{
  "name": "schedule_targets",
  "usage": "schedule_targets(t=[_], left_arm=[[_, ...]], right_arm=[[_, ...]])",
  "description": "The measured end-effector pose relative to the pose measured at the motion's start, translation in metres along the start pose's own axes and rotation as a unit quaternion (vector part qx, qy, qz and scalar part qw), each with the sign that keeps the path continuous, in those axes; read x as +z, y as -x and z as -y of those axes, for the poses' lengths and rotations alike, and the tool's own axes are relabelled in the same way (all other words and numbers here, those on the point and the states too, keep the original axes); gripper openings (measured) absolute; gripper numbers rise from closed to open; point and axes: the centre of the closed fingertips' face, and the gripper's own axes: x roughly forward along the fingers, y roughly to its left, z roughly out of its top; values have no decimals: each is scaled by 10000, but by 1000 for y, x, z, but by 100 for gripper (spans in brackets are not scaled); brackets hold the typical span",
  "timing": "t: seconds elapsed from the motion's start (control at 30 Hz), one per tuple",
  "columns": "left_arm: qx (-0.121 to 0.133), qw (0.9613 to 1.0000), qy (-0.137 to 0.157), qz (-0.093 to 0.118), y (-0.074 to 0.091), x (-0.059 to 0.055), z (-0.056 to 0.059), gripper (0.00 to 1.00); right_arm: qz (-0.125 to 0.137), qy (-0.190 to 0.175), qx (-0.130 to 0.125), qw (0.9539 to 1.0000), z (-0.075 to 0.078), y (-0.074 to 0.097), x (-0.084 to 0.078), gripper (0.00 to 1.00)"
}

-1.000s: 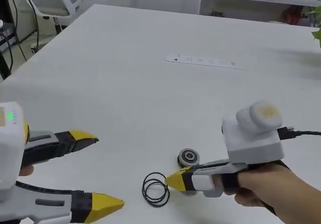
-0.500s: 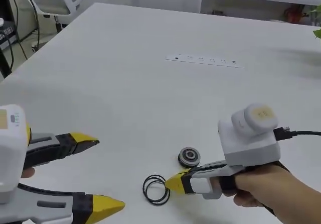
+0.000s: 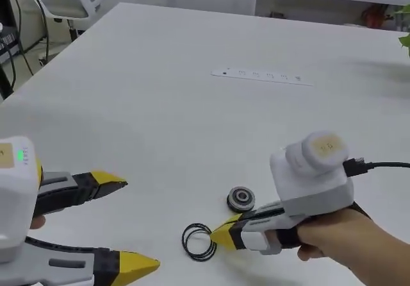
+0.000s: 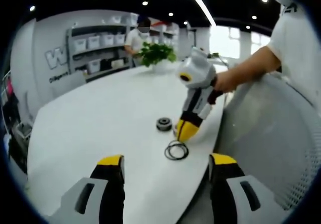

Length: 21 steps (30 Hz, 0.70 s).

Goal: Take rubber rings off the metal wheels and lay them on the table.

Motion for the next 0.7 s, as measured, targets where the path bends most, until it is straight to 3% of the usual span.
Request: schedule_targets(t=[0.2,0.53,0.7], left_arm=[[27,10000,7,6,1,0,-2,69],[19,10000,-7,0,0,0,-1,69],[45,10000,-27,-1,0,1,-2,68]], right_arm=[[-24,15,-12,10000,1,0,0,0],[-294,775,-120,9965,-3,-1,-4,1],[-308,975,-222,9945,0,-1,-3,0]])
